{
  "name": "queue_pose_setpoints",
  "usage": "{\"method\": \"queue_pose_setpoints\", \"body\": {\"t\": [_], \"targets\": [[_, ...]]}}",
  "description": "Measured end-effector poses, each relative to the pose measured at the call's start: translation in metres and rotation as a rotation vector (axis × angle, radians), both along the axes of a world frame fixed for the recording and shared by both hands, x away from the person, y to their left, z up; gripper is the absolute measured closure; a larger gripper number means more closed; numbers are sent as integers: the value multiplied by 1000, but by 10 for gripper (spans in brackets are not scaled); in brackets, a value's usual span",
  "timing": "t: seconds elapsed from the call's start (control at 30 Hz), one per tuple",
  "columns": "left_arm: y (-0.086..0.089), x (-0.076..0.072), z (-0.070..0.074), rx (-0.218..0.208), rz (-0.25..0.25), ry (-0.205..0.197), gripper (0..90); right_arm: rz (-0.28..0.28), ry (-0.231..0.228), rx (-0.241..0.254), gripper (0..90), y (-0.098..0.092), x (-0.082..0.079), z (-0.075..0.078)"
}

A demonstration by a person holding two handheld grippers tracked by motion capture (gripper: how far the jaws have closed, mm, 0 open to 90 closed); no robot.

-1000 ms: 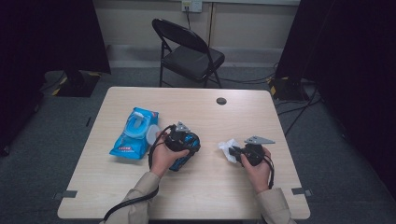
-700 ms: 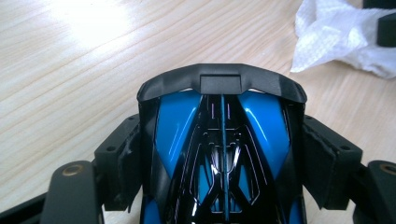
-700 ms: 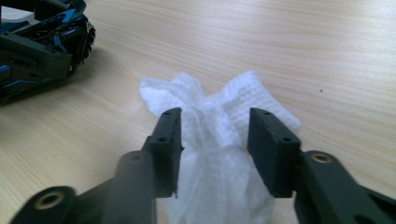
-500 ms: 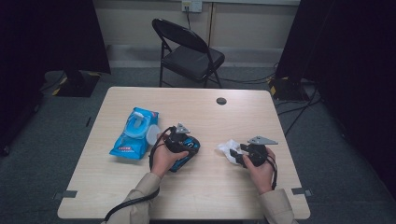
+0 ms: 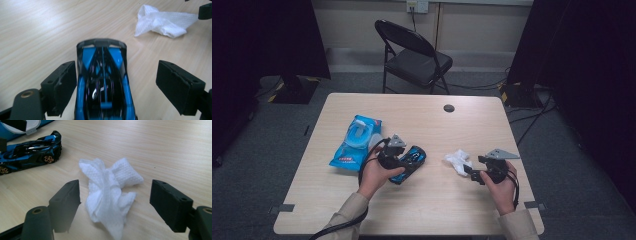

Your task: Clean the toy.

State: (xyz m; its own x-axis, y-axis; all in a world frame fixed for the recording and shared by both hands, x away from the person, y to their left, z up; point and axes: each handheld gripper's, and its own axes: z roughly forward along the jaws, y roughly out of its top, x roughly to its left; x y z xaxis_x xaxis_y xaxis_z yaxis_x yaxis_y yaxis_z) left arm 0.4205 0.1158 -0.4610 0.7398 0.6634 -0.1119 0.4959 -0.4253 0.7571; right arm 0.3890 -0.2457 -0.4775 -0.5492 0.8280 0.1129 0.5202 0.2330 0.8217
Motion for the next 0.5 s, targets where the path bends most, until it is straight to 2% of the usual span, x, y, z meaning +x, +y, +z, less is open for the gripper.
{"method": "queue_pose_setpoints", "body": {"t": [0.03,0.1,0.13,0.4,0.5], "targets": [[3,-2,0,9,-3,3,168,4,3,-4,231,-1,-1,0],[8,-6,-1,3,2,-2,173,6,4,-8,231,-3,-4,0],[9,-9,-1,-1,2,8,172,8,7,-9,231,-4,-6,0],[20,-20,1,-9,-6,-4,164,18,17,-19,227,-9,-14,-3],[24,-24,-2,-19,-7,10,164,18,22,-18,227,-11,-17,-4]]}}
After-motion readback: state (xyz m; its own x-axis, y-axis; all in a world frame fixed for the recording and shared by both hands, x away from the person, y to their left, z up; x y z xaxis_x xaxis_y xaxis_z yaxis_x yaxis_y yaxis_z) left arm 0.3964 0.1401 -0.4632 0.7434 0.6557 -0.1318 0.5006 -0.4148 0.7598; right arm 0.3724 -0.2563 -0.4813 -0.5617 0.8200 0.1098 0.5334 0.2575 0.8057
